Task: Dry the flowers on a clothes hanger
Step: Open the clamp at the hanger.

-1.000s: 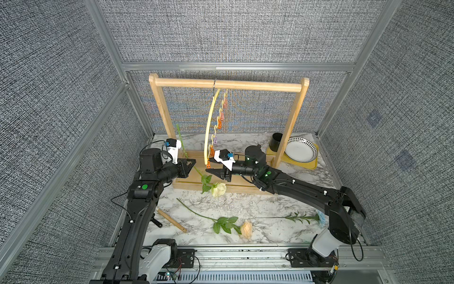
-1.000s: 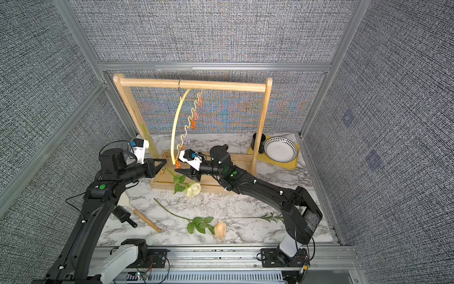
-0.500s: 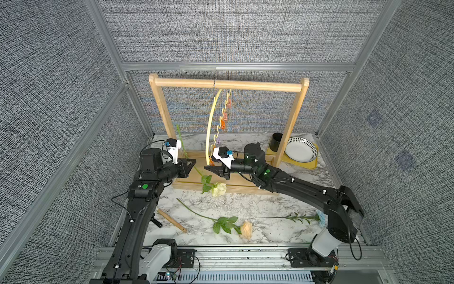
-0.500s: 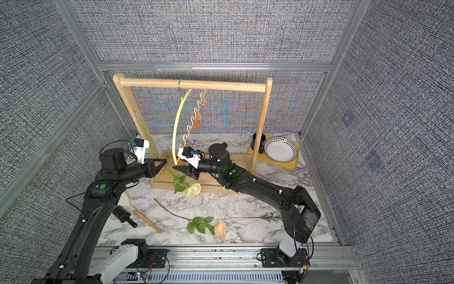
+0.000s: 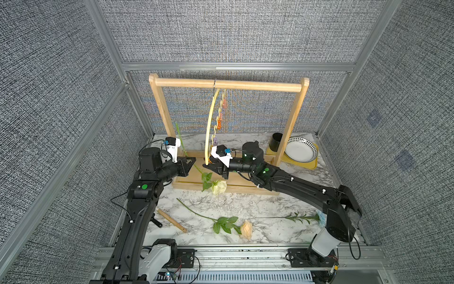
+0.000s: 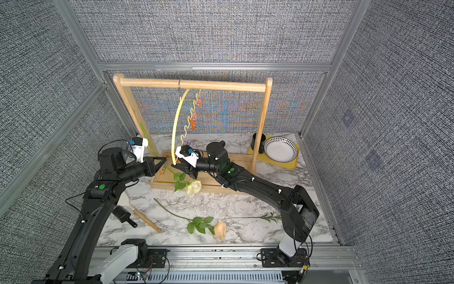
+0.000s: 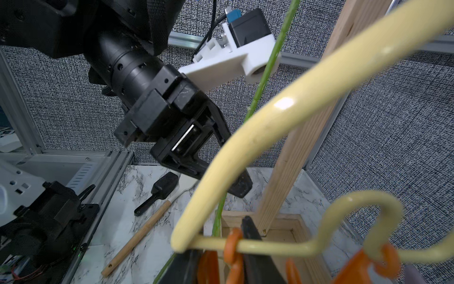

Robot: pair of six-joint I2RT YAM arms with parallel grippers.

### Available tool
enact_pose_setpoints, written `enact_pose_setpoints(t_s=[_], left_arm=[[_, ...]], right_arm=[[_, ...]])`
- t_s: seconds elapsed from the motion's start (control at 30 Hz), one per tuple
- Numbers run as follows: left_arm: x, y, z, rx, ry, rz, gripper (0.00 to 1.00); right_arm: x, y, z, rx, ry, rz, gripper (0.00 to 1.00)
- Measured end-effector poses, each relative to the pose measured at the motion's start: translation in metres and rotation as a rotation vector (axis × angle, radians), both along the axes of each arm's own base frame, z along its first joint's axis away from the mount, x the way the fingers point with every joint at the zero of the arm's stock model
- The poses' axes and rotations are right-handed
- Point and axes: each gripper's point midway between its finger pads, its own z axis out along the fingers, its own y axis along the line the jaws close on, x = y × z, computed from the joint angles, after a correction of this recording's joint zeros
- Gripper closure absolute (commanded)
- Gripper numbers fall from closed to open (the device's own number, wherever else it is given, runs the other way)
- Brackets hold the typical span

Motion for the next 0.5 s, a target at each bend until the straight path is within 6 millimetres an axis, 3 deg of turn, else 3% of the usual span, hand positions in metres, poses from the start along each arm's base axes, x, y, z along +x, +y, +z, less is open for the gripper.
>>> enact_pose_setpoints(t_s=[0.33,0.5], left_arm=[[0.015,-0.017,-0.001,-0.188,0.1,-0.041,0.98],[0.011,-0.025,-0.004,-0.266,0.186,-0.081,0.98]], right_arm=[[-0.002,0.006,0.006,0.055,0.04,0.01,0.72],[-0.001,0.007,0.012,0.091,0.017,0.014,0.72]])
